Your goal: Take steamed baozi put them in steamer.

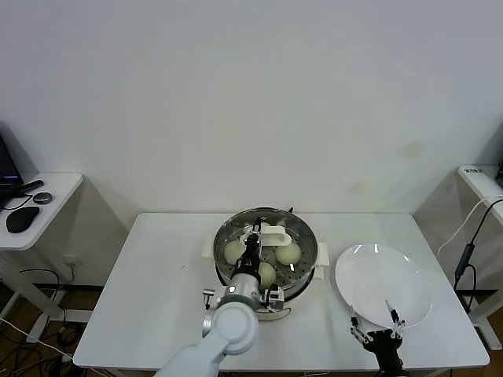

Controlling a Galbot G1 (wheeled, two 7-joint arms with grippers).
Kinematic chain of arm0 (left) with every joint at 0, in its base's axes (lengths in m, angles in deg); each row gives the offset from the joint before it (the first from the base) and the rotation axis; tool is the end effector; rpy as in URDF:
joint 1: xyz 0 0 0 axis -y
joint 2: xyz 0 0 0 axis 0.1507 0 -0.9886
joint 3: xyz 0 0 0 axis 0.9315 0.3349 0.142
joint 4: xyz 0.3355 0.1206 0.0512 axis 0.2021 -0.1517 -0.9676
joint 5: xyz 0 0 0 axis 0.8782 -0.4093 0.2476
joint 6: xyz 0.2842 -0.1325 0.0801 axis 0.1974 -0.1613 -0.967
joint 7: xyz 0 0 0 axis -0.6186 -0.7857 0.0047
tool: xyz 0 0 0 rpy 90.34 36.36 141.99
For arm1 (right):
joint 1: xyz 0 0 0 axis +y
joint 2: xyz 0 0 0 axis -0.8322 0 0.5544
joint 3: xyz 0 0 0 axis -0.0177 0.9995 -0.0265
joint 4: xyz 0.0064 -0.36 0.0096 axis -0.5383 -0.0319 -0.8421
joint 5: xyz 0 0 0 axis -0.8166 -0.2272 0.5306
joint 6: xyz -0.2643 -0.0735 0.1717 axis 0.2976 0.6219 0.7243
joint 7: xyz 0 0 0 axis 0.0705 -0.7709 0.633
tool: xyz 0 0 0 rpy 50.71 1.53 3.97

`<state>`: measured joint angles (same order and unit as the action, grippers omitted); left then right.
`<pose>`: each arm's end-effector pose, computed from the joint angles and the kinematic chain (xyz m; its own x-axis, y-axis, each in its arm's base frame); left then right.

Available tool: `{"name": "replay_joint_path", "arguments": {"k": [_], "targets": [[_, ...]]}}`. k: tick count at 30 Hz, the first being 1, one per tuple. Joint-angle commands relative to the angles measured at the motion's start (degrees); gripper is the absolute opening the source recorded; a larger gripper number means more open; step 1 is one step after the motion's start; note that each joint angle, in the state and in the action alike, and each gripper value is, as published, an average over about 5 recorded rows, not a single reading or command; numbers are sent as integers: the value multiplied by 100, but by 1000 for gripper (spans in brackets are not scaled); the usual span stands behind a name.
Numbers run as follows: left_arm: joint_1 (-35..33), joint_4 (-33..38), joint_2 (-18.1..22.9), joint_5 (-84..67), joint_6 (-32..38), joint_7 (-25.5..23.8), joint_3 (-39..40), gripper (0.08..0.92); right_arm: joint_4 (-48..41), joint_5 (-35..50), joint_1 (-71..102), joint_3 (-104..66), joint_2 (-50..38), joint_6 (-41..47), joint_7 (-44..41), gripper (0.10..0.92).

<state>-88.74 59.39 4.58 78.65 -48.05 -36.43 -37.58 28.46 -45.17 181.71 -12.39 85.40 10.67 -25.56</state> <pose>0.2829 -0.1344 -0.2853 -0.9837 0.1718 0.0529 0.0553 0.0090 0.9984 0.0908 -0.0858 -0.3964 -0.9959 0.0235 0.0869 -0.0020 0.9592 -0.2828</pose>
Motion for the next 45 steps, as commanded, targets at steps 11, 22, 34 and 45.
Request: {"name": "replay_joint_path", "arguments": {"k": [11,22,34,45], "targets": [[-479,321,39,-864,209,796,-209,233,-9,15,-8,51,15,31,-13,823],[-2341,2225,-310,-3558,1196,2053,-1234,553,-2,-12,16,54,29,41,-25,823],[-6091,3154,-150,-8685,4510,2779,-4134,819,12,335,122,150,-129,107,-189,823],[-6336,1609,186,-9333,5442,2484,-4334,823,238,902,415,585,-470,367,-425,823]]}}
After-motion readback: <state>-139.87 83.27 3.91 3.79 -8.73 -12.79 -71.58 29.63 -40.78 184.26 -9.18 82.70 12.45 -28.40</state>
